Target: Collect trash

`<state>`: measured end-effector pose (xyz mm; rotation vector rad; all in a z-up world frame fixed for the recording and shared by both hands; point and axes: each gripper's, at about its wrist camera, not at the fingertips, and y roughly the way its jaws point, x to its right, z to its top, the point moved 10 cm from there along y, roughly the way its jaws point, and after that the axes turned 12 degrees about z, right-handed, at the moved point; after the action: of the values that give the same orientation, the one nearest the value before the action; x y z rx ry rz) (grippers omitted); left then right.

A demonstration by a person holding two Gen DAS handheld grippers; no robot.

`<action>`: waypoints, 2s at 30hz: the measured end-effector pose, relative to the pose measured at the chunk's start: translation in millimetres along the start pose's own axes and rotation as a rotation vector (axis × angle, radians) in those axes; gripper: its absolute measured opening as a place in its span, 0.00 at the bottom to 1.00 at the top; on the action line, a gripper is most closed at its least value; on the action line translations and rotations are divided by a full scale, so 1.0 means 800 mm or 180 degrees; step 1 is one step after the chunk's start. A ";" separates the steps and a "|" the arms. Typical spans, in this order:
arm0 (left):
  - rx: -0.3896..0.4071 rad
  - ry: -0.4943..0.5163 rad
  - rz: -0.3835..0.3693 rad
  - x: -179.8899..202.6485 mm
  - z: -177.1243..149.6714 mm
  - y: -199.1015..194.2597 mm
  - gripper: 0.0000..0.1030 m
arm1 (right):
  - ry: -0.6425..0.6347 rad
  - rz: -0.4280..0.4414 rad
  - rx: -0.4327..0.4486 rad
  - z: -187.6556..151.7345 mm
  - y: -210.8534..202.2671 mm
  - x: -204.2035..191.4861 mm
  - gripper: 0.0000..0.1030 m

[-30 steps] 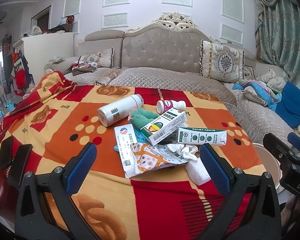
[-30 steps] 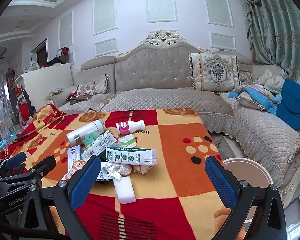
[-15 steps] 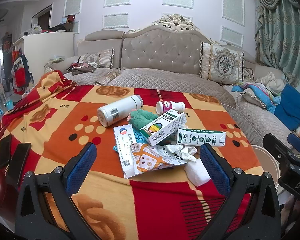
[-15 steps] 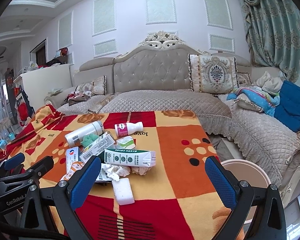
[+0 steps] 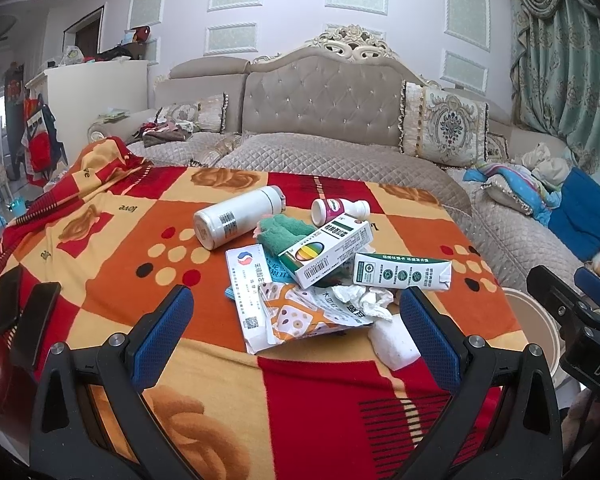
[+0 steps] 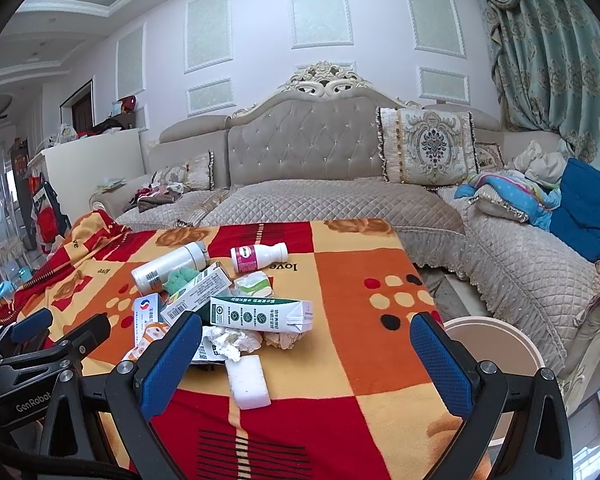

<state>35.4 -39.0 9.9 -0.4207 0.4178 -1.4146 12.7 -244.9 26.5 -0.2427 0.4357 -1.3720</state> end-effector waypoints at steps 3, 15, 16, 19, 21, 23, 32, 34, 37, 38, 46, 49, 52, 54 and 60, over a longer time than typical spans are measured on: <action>-0.0013 0.0006 -0.0005 0.001 -0.002 0.001 0.99 | 0.0001 0.0002 0.0002 0.000 0.000 0.000 1.00; -0.0032 0.0010 -0.0006 0.003 -0.005 0.004 0.99 | 0.0040 0.0035 -0.0041 -0.006 0.004 0.000 1.00; -0.0036 0.0012 -0.0008 0.004 -0.005 0.004 0.99 | 0.0041 0.0031 -0.0040 -0.007 0.003 0.000 1.00; -0.0047 0.0023 -0.0009 0.005 -0.006 0.006 0.99 | 0.0043 0.0029 -0.0040 -0.007 0.003 0.000 1.00; -0.0053 0.0017 -0.0013 0.005 -0.007 0.007 0.99 | 0.0047 0.0023 -0.0039 -0.006 0.003 0.001 1.00; -0.0066 0.0007 -0.0018 0.006 -0.008 0.008 0.99 | 0.0048 0.0016 -0.0041 -0.006 0.003 0.002 1.00; -0.0119 -0.0016 0.0004 0.004 -0.011 0.014 0.99 | 0.0061 0.0021 -0.0110 -0.012 0.010 0.006 1.00; -0.0135 -0.0025 0.0002 0.002 -0.011 0.016 0.99 | 0.0052 0.0018 -0.0124 -0.012 0.011 0.007 1.00; -0.0152 -0.0020 -0.0005 0.002 -0.010 0.018 0.99 | 0.0046 0.0013 -0.0142 -0.014 0.013 0.007 1.00; -0.0159 -0.0017 -0.0009 0.003 -0.011 0.018 0.99 | 0.0048 0.0012 -0.0149 -0.014 0.014 0.008 1.00; -0.0251 -0.0053 -0.0094 -0.010 -0.017 0.024 0.99 | 0.0043 0.0048 -0.0295 -0.023 0.024 0.009 1.00; -0.0330 0.0025 -0.0072 -0.025 -0.028 0.032 0.99 | 0.0019 0.0069 -0.0462 -0.035 0.036 0.010 1.00; -0.0416 0.0091 -0.0075 -0.040 -0.041 0.041 0.99 | 0.0034 0.0104 -0.0615 -0.052 0.049 0.013 1.00; -0.0476 0.0137 -0.0104 -0.044 -0.048 0.047 0.99 | 0.0083 0.0165 -0.0732 -0.064 0.059 0.013 1.00; -0.0645 0.0209 -0.0203 -0.045 -0.063 0.064 0.99 | 0.0083 0.0310 -0.1042 -0.093 0.083 0.005 1.00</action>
<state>49.2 0.6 -58.2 -0.5569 0.6087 -1.4563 39.9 -229.6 -68.5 -0.4662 0.6859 -1.2057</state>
